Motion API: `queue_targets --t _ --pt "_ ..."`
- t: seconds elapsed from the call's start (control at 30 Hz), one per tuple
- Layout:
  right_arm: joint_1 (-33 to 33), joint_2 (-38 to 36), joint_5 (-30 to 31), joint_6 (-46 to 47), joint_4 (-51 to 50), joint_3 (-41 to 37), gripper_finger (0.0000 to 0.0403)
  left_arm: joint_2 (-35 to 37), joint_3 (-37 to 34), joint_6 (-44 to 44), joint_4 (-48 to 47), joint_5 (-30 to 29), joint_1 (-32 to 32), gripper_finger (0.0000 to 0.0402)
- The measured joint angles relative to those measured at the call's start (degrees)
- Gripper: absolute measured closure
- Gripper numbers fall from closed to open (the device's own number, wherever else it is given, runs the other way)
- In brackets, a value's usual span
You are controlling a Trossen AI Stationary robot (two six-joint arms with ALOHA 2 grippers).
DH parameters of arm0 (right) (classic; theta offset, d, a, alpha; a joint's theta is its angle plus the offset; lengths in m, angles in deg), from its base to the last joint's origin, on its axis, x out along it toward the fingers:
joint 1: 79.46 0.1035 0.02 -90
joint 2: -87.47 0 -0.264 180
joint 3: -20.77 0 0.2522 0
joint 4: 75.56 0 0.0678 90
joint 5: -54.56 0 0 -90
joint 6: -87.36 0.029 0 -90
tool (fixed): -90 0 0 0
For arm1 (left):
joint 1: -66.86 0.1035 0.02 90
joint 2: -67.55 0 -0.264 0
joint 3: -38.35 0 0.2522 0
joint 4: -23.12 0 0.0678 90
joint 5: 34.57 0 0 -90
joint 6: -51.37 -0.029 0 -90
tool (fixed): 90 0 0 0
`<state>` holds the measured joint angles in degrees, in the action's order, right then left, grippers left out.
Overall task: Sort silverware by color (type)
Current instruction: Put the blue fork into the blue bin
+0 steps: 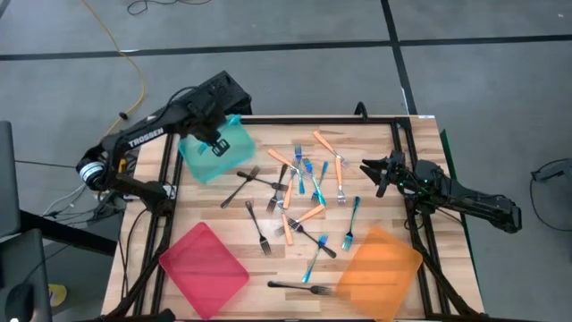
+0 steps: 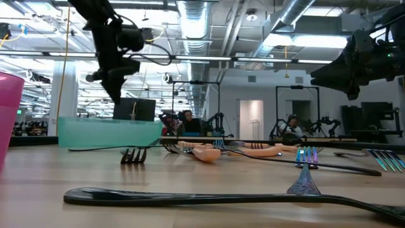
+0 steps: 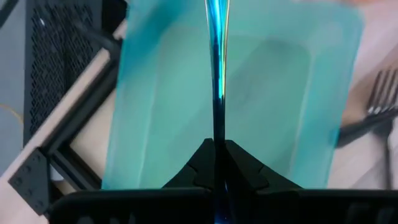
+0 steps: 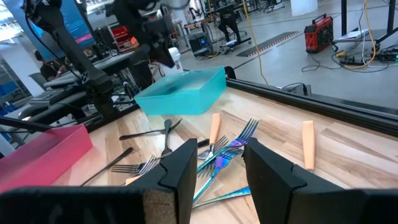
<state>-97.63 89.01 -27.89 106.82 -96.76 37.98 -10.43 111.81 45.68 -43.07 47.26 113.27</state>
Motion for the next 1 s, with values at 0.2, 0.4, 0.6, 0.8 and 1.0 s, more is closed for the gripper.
queue_targets --t 0.2,0.4,0.6,0.8,1.0 --pt "0.0 0.0 0.0 0.0 0.0 0.0 0.0248 0.0 -5.3 -1.2 2.9 -0.1 0.0 0.0401" --pt "0.0 0.0 0.1 0.0 0.0 0.0 0.0248 0.0 -8.9 -1.7 6.2 0.0 0.0 0.0401" --pt "0.0 0.0 0.5 -0.5 0.0 0.0 0.0248 0.0 -9.7 -2.1 7.1 0.4 0.0 0.0401" --pt "0.0 0.0 0.5 -0.5 0.0 0.0 0.0248 -1.1 -9.7 -2.5 7.1 3.1 0.0 0.0401" --pt "0.0 0.0 0.6 -0.5 0.1 0.0 0.0248 -5.2 -9.7 -2.6 7.0 3.0 -0.1 0.0401"
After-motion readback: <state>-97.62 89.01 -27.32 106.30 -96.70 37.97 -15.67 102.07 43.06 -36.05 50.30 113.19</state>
